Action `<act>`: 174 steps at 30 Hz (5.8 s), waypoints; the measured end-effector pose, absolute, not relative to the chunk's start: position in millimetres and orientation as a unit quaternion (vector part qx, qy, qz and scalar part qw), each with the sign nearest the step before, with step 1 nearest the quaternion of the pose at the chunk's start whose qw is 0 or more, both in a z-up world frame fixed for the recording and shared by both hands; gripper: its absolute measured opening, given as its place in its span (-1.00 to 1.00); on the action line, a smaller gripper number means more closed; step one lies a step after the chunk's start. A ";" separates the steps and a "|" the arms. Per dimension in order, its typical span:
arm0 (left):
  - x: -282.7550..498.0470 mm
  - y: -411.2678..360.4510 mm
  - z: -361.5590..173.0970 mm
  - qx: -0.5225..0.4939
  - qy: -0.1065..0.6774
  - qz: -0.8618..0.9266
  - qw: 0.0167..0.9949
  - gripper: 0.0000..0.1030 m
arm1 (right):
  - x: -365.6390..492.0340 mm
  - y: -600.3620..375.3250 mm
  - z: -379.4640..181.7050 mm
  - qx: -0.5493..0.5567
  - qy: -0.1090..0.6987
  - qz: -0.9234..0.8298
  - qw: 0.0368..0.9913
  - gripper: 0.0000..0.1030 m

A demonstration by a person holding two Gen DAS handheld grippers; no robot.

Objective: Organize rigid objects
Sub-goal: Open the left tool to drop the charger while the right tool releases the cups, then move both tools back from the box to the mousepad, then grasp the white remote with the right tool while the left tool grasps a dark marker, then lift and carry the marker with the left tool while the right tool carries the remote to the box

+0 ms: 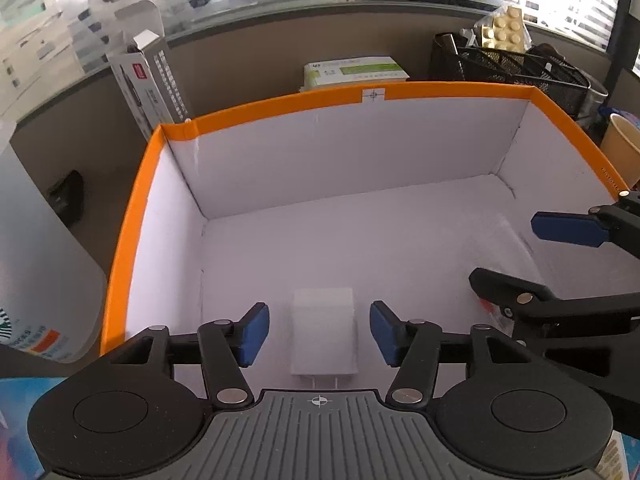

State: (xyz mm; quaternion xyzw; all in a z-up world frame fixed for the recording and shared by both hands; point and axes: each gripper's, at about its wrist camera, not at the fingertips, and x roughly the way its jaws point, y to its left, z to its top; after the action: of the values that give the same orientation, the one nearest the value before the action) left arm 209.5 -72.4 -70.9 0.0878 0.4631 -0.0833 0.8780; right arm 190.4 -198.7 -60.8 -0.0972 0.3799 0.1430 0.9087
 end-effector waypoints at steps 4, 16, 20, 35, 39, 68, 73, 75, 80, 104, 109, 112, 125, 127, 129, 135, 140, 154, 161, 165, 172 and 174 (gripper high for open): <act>202.9 -70.9 -55.4 0.087 0.448 -0.080 0.886 0.34 | 183.8 -199.4 -55.2 -0.097 0.372 0.144 0.912 0.12; 129.7 -39.5 7.0 0.055 0.335 -0.065 0.938 0.94 | 117.3 -216.3 -6.6 -0.106 0.277 0.108 0.949 0.45; 88.6 -28.8 -1.9 0.035 0.320 -0.061 0.945 1.00 | 78.1 -232.7 -6.1 -0.090 0.245 0.086 0.961 0.51; 12.7 -12.1 -82.8 0.065 0.403 -0.057 0.911 1.00 | -37.3 -243.6 -69.8 -0.076 0.244 0.126 0.958 0.51; 6.8 -15.5 -92.5 0.069 0.424 -0.062 0.901 1.00 | -45.0 -246.6 -77.4 -0.066 0.251 0.121 0.958 0.51; -8.4 -6.4 -111.6 0.038 0.416 -0.062 0.906 1.00 | -44.8 -256.8 -108.3 -0.023 0.268 0.106 0.957 0.44; -15.8 6.3 -116.7 0.037 0.386 -0.068 0.919 1.00 | -35.8 -255.7 -120.3 -0.022 0.293 0.074 0.953 0.43; -15.1 7.3 -117.2 0.038 0.383 -0.071 0.920 1.00 | -33.5 -259.0 -124.4 -0.014 0.299 0.064 0.952 0.43; -13.4 7.6 -117.0 0.039 0.380 -0.073 0.921 1.00 | -27.4 -257.5 -126.3 -0.022 0.316 0.044 0.948 0.80; -24.8 7.9 -112.6 0.049 0.333 -0.113 0.935 -0.78 | -29.4 -242.2 -123.8 -0.017 0.300 0.059 0.952 -0.02; -23.4 7.8 -111.8 0.054 0.338 -0.113 0.933 -0.78 | -31.1 -241.5 -124.0 -0.014 0.297 0.056 0.953 -0.02; -19.3 9.7 -110.3 0.049 0.345 -0.109 0.931 -0.79 | -31.2 -243.4 -123.6 -0.006 0.299 0.059 0.953 -0.02; -16.8 14.6 -78.6 0.035 0.319 -0.108 0.941 -0.79 | -36.9 -239.9 -105.6 -0.011 0.273 0.062 0.960 -0.02; -16.9 14.1 -75.1 0.035 0.316 -0.109 0.942 -0.79 | -37.9 -238.2 -101.6 -0.013 0.268 0.065 0.961 -0.02; -17.5 13.6 -73.0 0.036 0.314 -0.107 0.943 -0.79 | -39.1 -236.5 -98.6 -0.014 0.263 0.068 0.962 -0.02; -17.2 15.3 -71.7 0.030 0.319 -0.103 0.942 -0.79 | -43.0 -233.8 -95.6 -0.017 0.255 0.074 0.964 -0.02; -17.6 12.9 -65.5 0.034 0.313 -0.102 0.944 -0.79 | -45.3 -230.4 -90.8 -0.019 0.247 0.079 0.966 -0.02; -7.0 8.7 -57.7 0.025 0.312 -0.106 0.944 -0.79 | -45.9 -222.0 -77.8 -0.024 0.225 0.095 0.969 -0.02; 4.0 18.2 -86.2 0.010 0.365 -0.097 0.926 -0.79 | -46.3 -222.2 -84.4 -0.019 0.233 0.095 0.968 -0.02; 8.8 21.4 -100.9 0.010 0.393 -0.091 0.915 -0.78 | -44.0 -224.5 -85.7 -0.015 0.235 0.093 0.968 -0.02; 7.4 15.3 -104.4 0.031 0.385 -0.081 0.919 -0.67 | -41.4 -227.1 -87.0 -0.009 0.236 0.093 0.967 -0.02; 6.8 12.8 -104.6 0.039 0.381 -0.079 0.921 -0.68 | -40.9 -228.4 -87.6 -0.007 0.236 0.092 0.967 -0.02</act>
State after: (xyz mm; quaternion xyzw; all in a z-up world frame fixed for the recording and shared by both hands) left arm 6.8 12.8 -104.6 0.0393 0.3805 -0.0789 0.9206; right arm -40.9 -228.4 -87.6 -0.0069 0.2359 0.0922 0.9674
